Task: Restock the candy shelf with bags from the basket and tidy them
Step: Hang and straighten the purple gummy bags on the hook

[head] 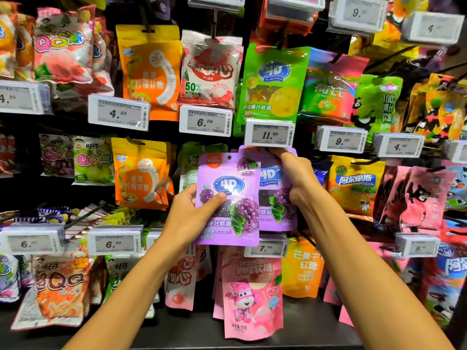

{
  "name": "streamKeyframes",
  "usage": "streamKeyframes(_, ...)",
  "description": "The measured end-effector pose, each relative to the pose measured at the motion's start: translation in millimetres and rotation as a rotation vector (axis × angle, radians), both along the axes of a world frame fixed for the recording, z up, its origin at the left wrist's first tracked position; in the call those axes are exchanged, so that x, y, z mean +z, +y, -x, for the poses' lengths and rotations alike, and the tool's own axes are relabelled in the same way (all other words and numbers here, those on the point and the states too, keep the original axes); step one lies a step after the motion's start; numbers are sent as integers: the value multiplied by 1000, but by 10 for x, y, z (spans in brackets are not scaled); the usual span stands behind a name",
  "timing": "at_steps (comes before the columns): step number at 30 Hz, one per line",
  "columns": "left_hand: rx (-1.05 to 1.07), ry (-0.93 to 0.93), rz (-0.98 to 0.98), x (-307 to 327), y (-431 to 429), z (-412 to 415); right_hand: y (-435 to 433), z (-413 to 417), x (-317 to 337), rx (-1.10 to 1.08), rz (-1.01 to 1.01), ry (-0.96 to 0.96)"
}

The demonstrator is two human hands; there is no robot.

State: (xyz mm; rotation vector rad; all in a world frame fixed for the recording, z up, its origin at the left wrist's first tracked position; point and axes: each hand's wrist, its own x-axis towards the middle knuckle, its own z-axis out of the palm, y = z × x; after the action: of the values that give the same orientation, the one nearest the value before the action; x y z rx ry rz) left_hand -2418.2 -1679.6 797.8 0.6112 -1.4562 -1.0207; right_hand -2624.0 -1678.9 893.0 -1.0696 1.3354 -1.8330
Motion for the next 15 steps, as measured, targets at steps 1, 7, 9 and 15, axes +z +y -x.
streamKeyframes(1, 6, -1, 1, 1, -5, 9, -11, 26, -13, 19, -21, 20)
streamKeyframes(7, -3, -14, 2, 17, 9, 86, -183, 0, -173, -20, 43, 47)
streamKeyframes(9, 3, -18, 7, 34, 13, 93, -215, -17, -228, 6, 10, 19)
streamKeyframes(15, 8, -36, 16, 102, 9, 125, -216, 36, -352, 86, 35, -25)
